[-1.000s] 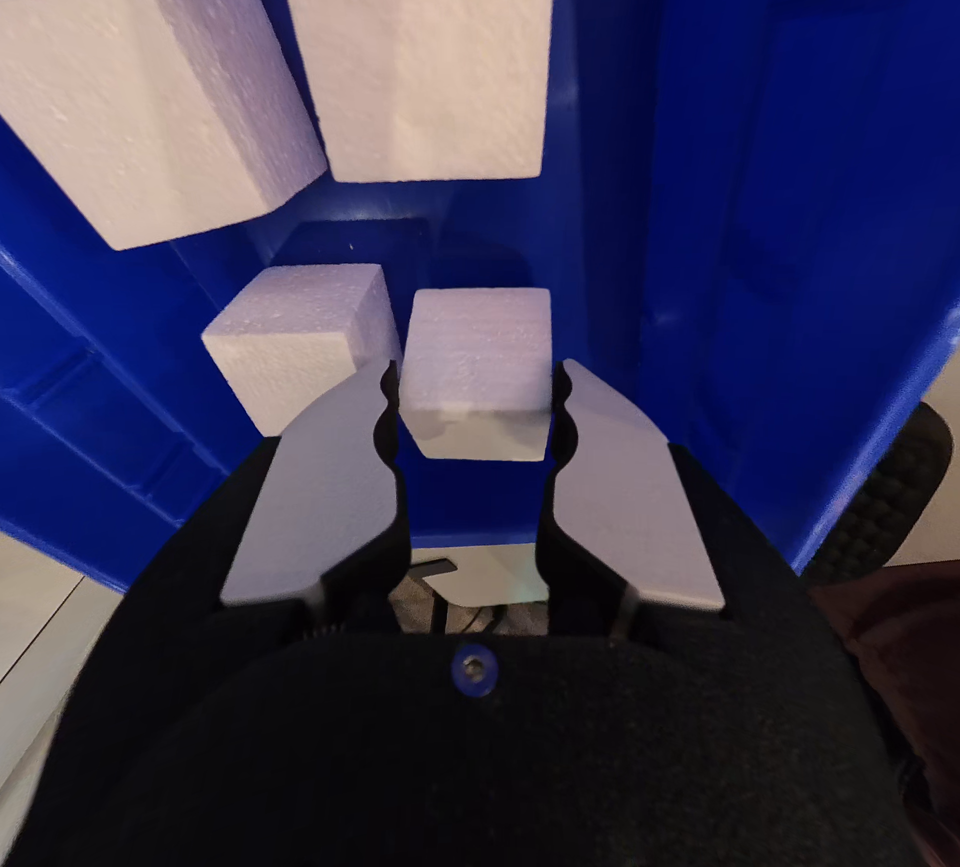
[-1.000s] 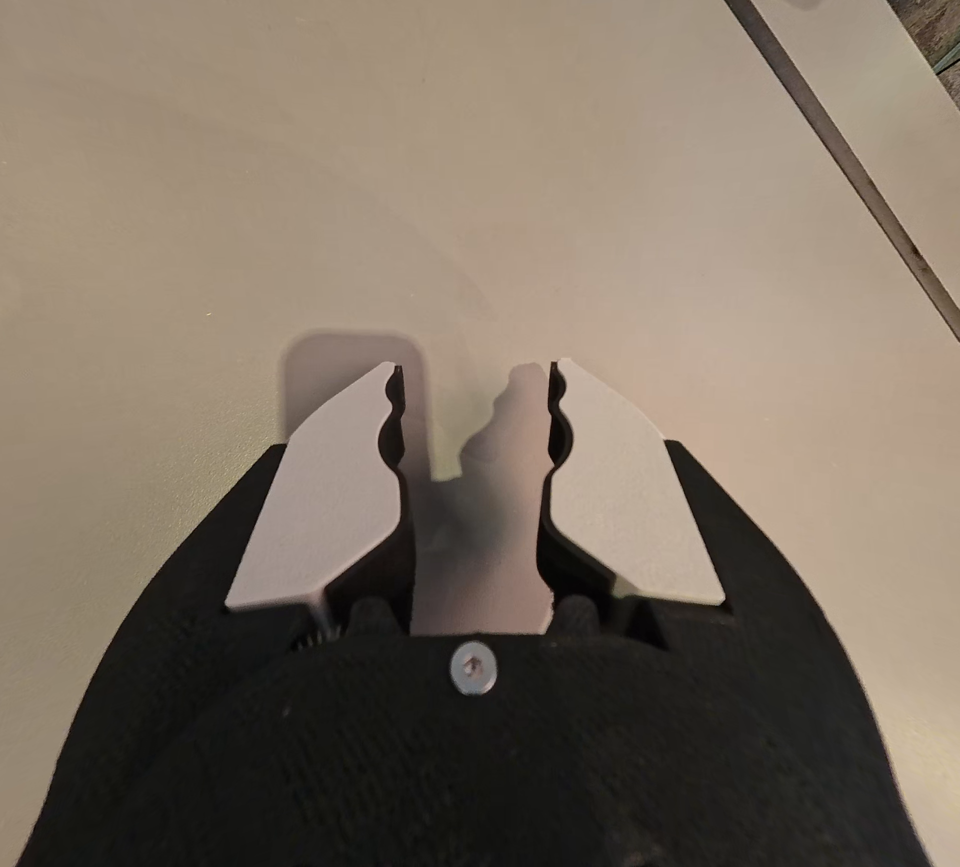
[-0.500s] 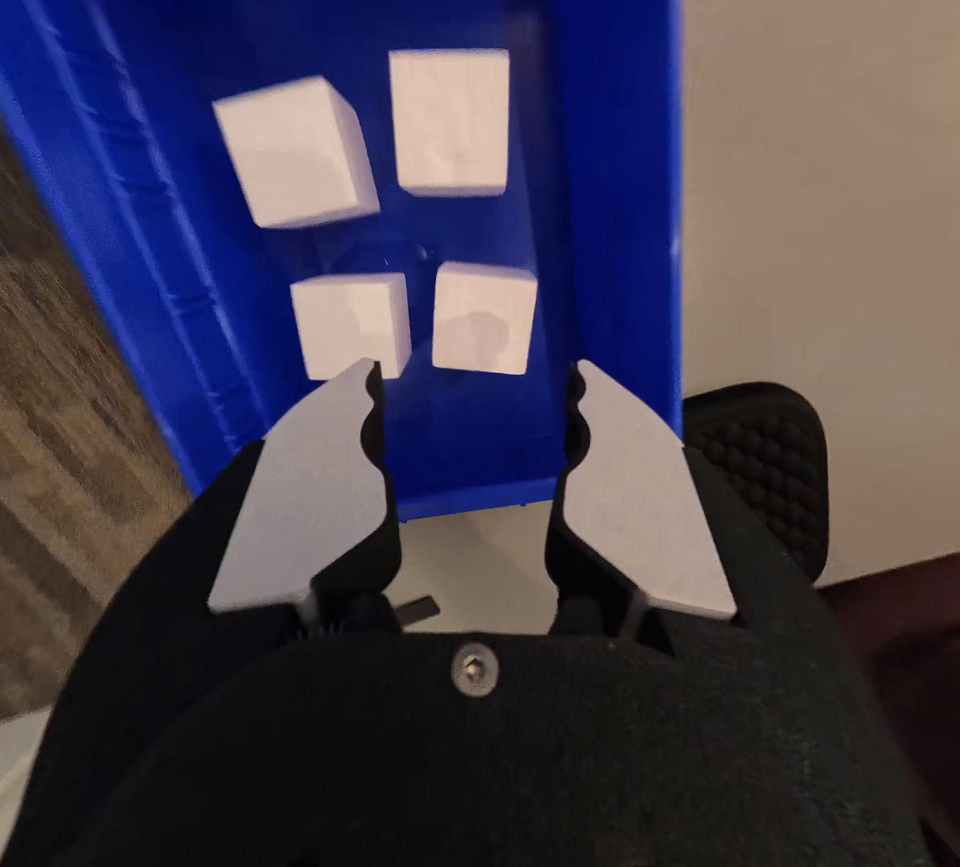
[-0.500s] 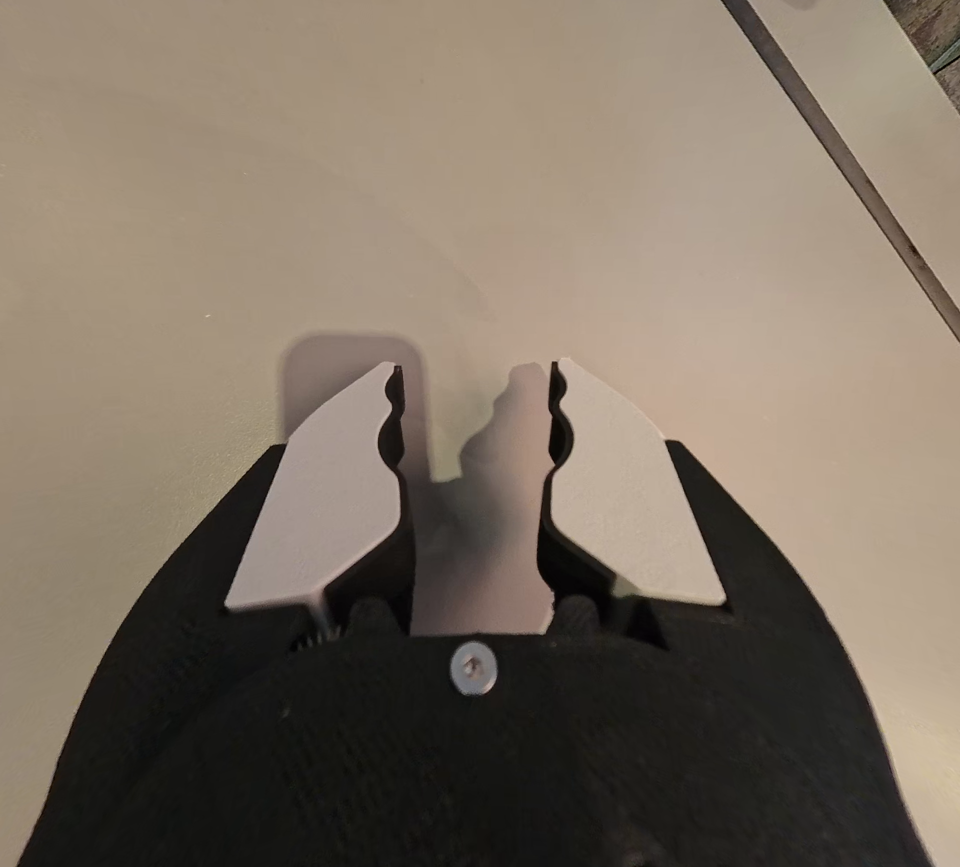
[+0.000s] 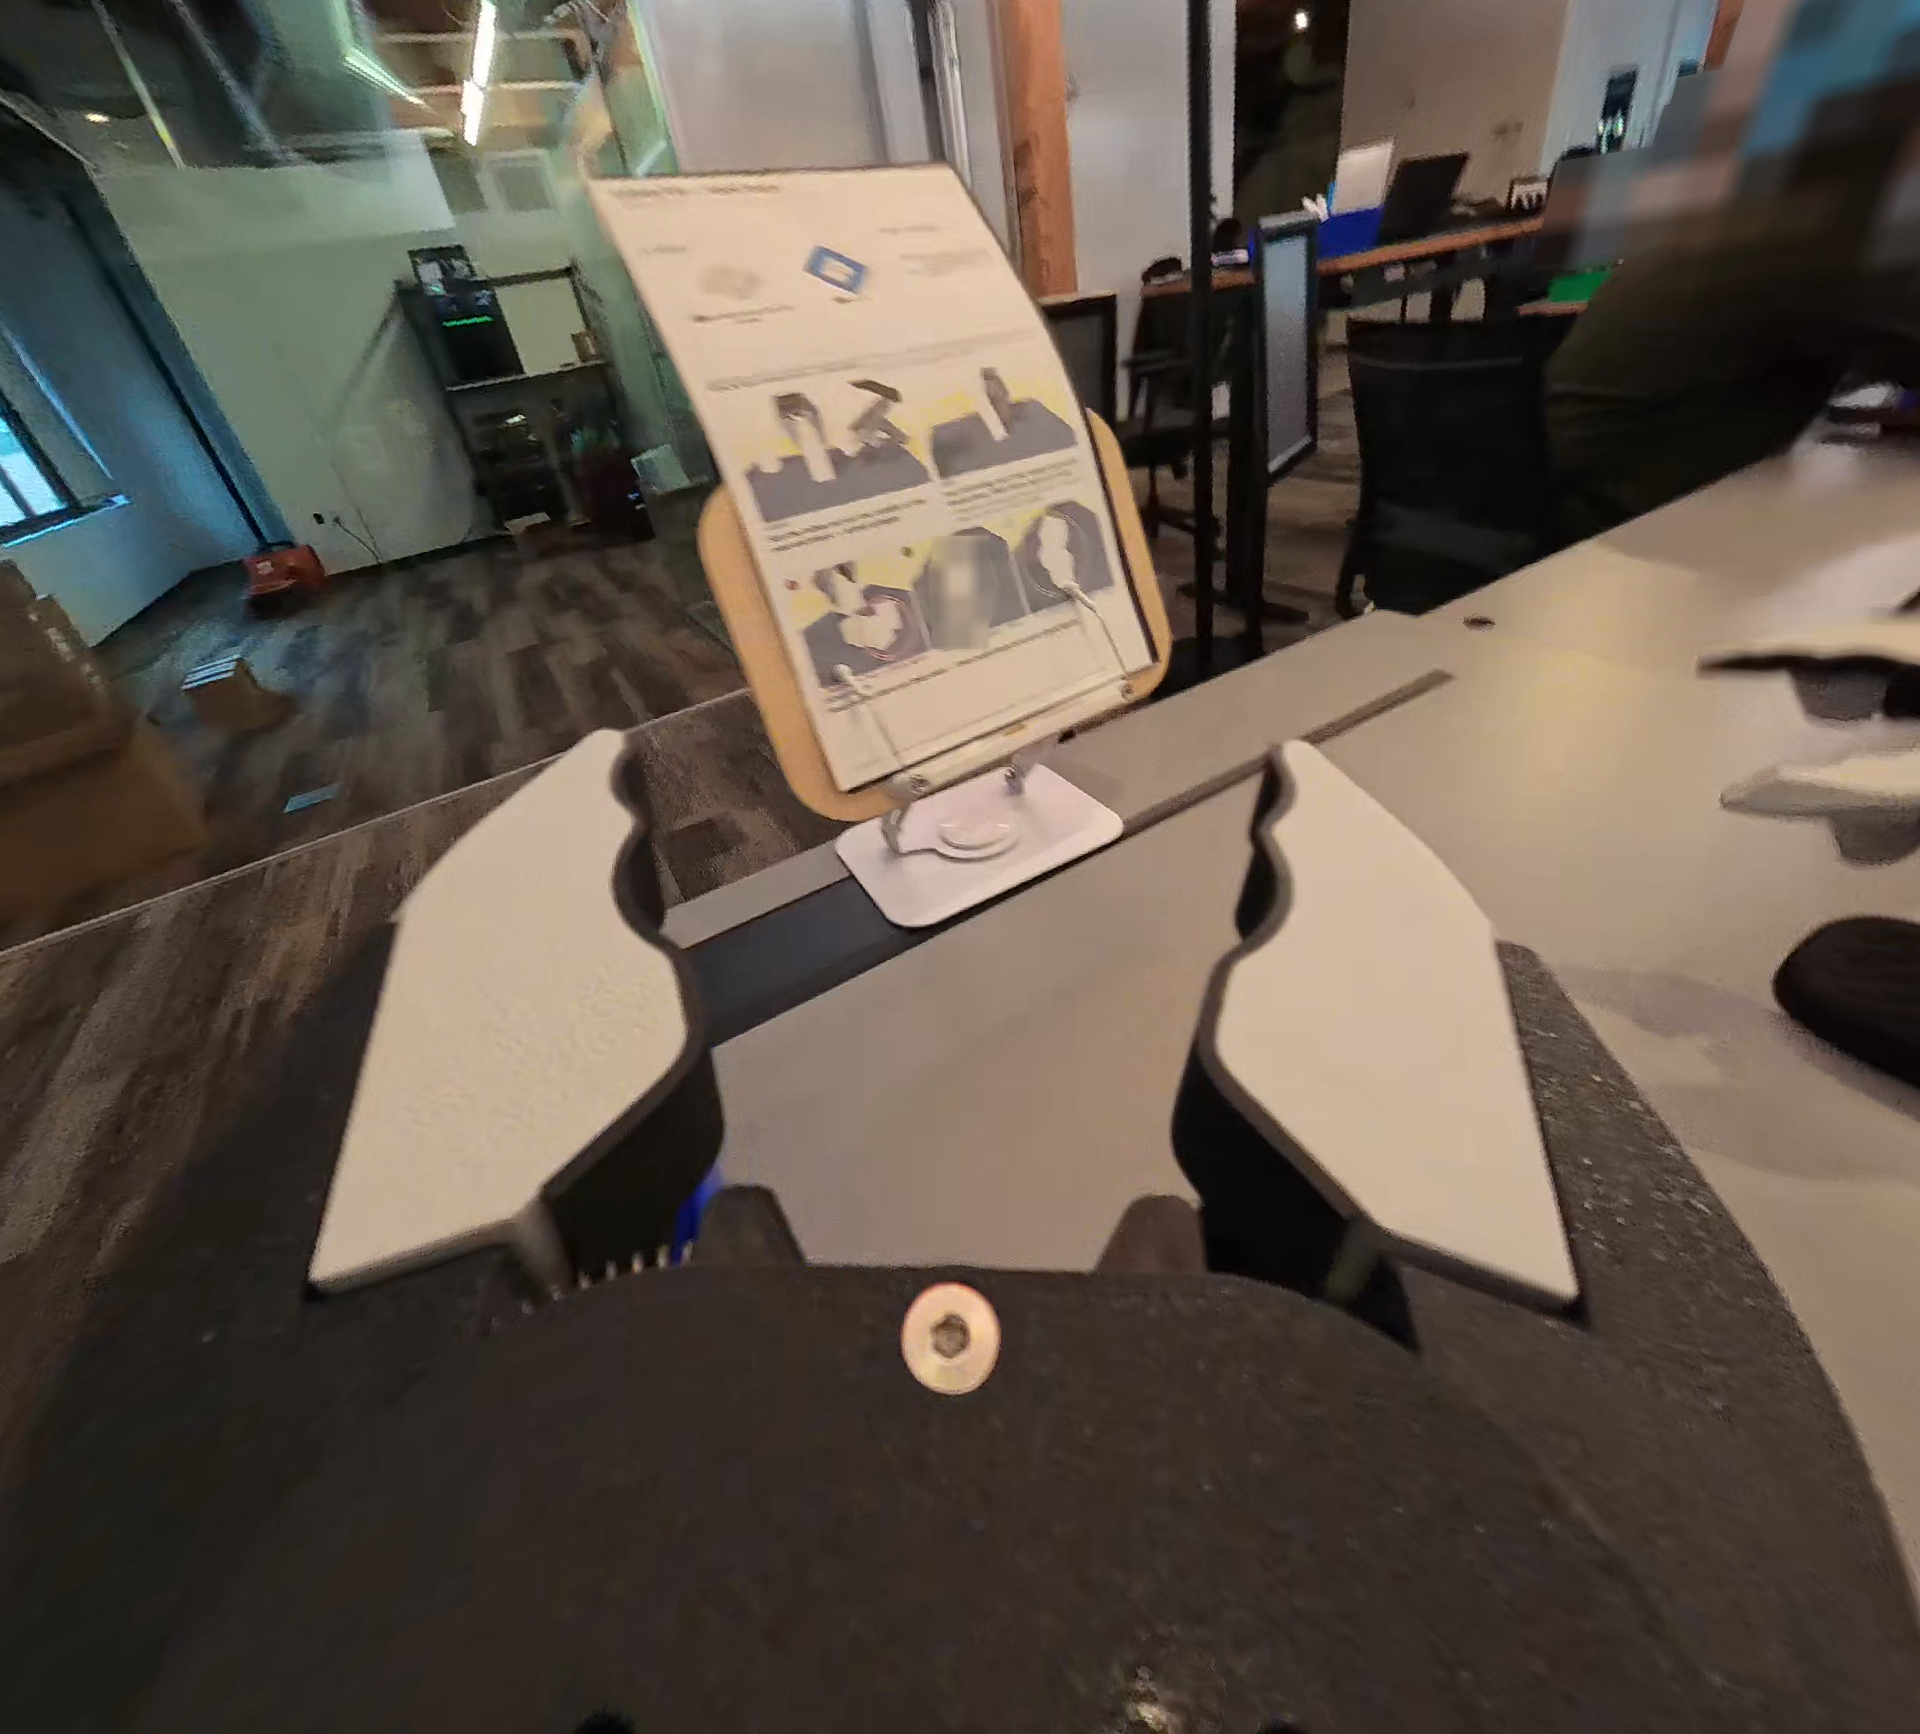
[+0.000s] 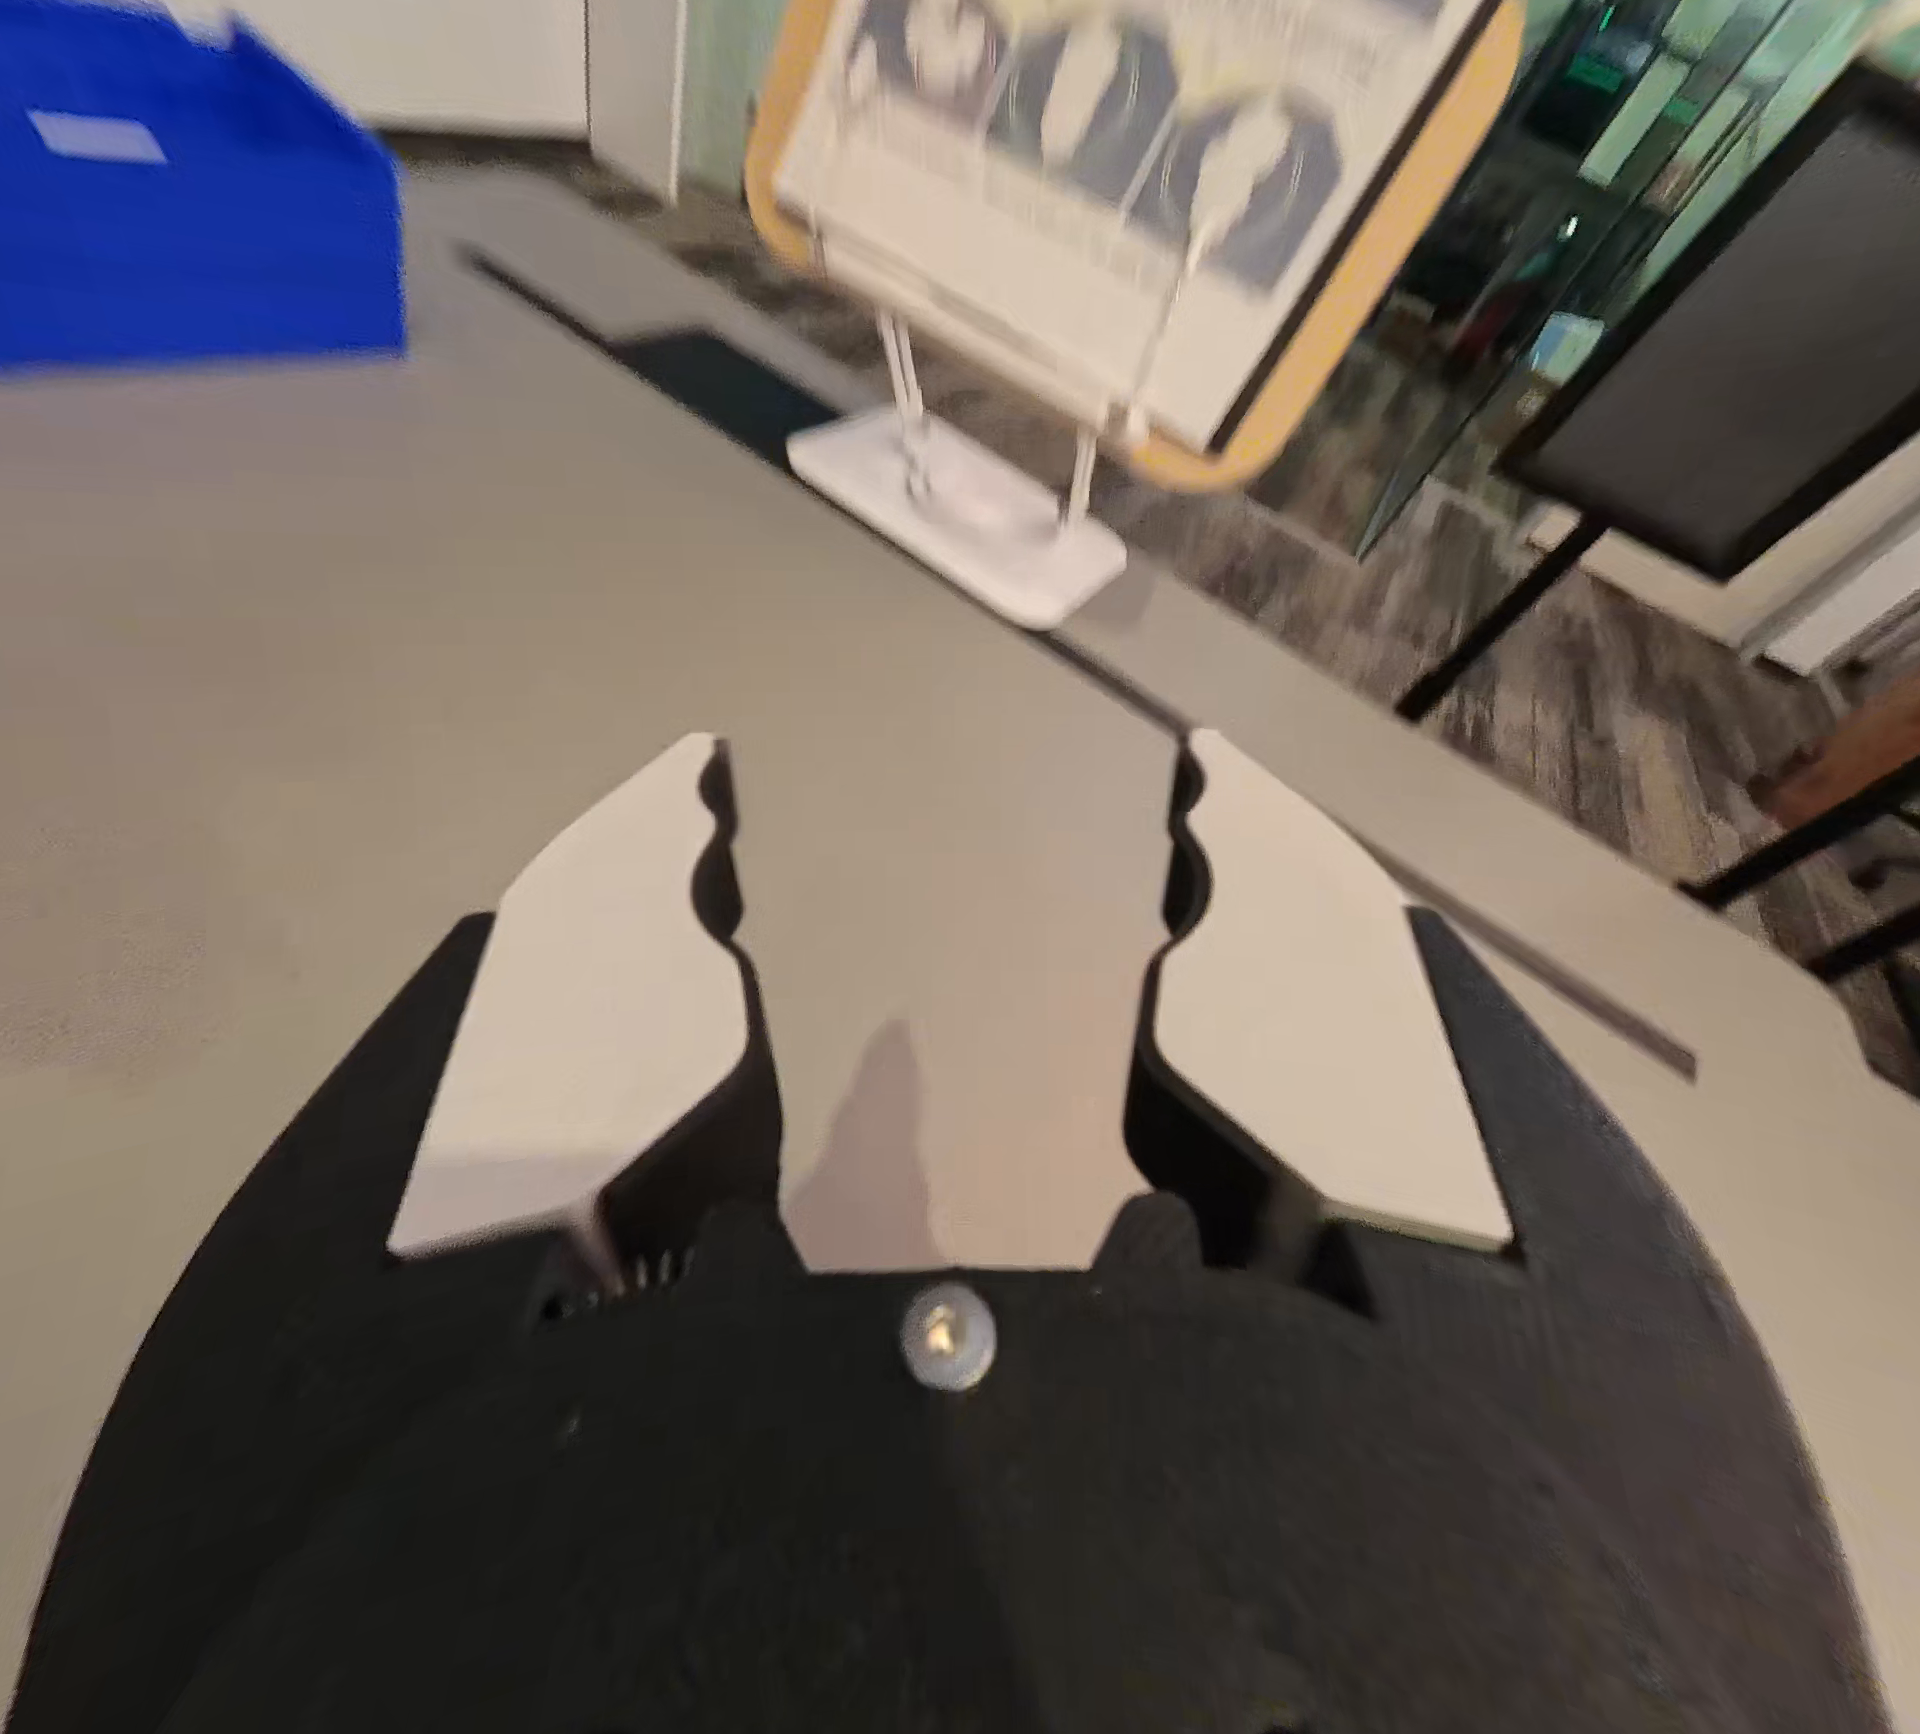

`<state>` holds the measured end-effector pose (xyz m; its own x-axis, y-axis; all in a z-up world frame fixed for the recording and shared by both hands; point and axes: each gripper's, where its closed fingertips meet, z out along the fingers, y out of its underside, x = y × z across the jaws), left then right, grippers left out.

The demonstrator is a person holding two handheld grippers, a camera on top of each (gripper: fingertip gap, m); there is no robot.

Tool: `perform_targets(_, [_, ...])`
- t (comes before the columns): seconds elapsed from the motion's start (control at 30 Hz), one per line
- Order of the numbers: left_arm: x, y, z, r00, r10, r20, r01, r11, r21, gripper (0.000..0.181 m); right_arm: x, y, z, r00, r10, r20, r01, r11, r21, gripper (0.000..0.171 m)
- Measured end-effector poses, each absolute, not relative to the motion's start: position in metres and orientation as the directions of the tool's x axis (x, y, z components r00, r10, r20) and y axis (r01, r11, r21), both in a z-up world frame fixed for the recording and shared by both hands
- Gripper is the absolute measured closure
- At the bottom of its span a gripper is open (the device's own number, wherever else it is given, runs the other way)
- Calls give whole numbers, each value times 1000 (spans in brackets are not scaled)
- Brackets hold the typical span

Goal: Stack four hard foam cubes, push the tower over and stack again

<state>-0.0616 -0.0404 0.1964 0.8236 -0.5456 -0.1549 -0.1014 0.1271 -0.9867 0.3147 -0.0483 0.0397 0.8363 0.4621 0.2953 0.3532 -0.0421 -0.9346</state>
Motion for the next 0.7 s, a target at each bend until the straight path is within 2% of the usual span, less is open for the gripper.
perform_targets(0.13, [10, -41, 174, 814, -560, -152, -96, 127, -987, 49, 284, -55, 104, 864, 435, 252, 275, 10, -961, 56])
perform_targets(0.2, [46, -37, 148, 799, -598, -60, -41, 45, -998, 37, 275, -52, 121, 891, 400, 214, 232, 4, -973, 45])
perform_targets(0.27, [76, -35, 118, 783, -621, 13, -27, -55, -998, 36, 267, -47, 129, 913, 367, 180, 197, -9, -980, 36])
perform_targets(0.37, [92, -26, 93, 820, -570, 45, -13, -98, -995, 36, 258, -38, 121, 934, 326, 147, 177, -66, -982, 34])
perform_targets(0.5, [77, -5, 58, 919, -395, 1, -62, -148, -987, 36, 256, -25, 96, 967, 234, 103, 132, -110, -985, 34])
perform_targets(0.7, [58, -3, -19, 967, -250, 46, -39, -325, -945, 40, 255, -19, 24, 992, 123, 31, 61, -250, -966, 36])
